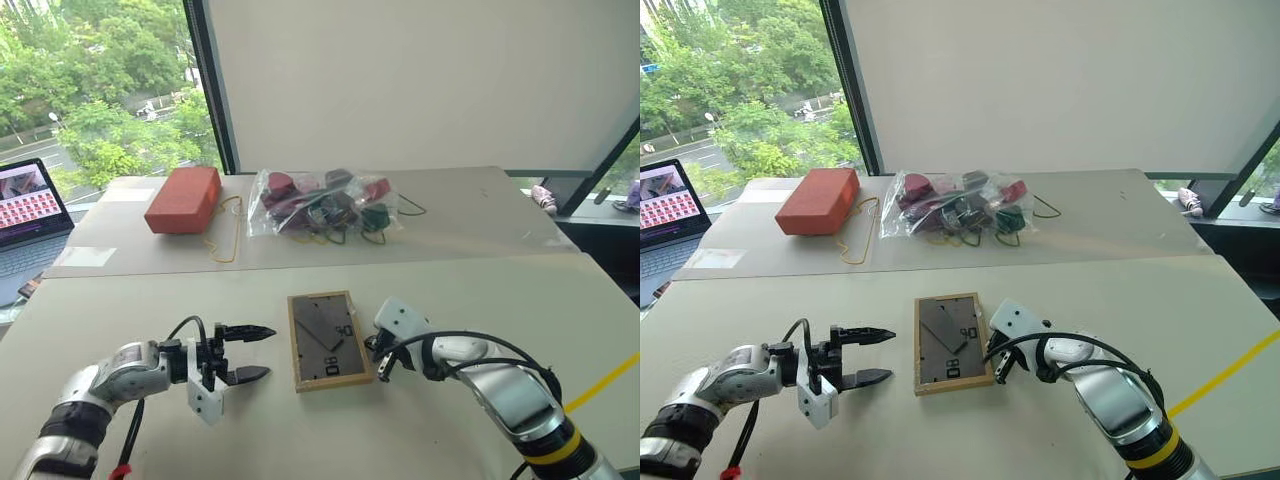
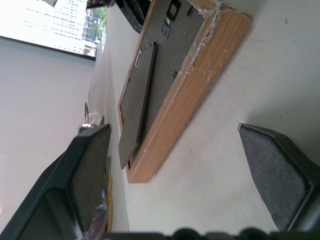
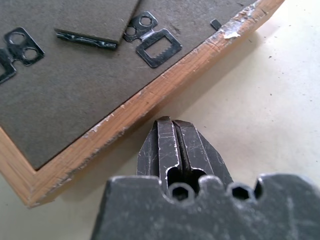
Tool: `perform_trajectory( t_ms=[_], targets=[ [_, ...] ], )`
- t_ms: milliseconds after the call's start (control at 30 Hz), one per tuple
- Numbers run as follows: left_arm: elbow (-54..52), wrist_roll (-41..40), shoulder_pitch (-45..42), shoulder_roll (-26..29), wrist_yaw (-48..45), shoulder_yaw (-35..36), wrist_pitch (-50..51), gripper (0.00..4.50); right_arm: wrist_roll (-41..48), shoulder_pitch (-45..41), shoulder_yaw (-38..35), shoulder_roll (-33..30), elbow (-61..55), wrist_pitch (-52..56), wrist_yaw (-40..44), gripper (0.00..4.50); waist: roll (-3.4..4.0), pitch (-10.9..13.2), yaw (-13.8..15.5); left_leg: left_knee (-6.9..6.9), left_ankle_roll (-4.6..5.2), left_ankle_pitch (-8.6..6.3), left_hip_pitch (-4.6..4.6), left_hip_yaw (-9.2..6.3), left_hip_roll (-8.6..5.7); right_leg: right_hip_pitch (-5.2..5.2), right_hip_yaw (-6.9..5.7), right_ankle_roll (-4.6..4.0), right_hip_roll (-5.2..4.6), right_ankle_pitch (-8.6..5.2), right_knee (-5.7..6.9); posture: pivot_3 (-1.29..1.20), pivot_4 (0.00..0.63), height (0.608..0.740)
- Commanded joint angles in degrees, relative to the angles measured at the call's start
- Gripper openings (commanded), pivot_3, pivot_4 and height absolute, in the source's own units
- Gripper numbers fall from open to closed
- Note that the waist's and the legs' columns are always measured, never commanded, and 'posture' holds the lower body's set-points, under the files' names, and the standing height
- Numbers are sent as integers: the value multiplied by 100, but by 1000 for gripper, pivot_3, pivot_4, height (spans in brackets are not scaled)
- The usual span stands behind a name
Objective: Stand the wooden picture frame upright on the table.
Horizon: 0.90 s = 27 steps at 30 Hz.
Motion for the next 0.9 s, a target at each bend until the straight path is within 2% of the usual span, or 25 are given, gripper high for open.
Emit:
perform_trajectory(
  t_ms=[33,200,333,433,500,633,900],
  targets=[
    [110,1214,-149,-250,958,-384,-25,4208,284,50,175,101,-250,354,129,0,0,-10,11,1,0,0,0,-1,0,1,0,1,0,0,0,0,150,740],
    [198,1811,-388,-406,1878,-866,169,4208,351,-102,314,369,-324,663,20,0,21,-56,28,2,0,0,4,-2,-3,12,-3,6,-4,3,0,0,150,740],
    [198,1792,-438,-289,2260,-1040,77,4208,304,-153,234,401,-249,747,-60,0,30,-64,36,2,-2,2,11,-3,-4,16,-4,7,-6,3,3,0,150,740],
    [200,1866,-451,-98,2474,-1174,44,3483,357,-162,61,395,-210,772,-67,0,30,-64,21,2,-5,3,12,-2,-4,14,-3,7,-6,3,8,0,150,740],
    [196,1974,-474,-57,2631,-1274,136,2616,392,-181,41,395,-216,794,-48,0,30,-64,12,1,-5,3,10,-3,-4,11,-3,7,-6,3,8,0,150,740],
    [150,1959,-515,-135,2769,-1501,294,1183,482,-221,99,470,-256,862,-59,0,32,-65,17,1,-5,3,10,-3,-4,10,-3,7,-6,3,8,0,150,740],
    [161,1802,-527,-72,2886,-1692,483,1086,427,-220,150,464,-214,874,-127,0,41,-70,22,1,-6,4,13,-2,-5,13,-3,7,-6,3,11,0,150,740]
  ],
)
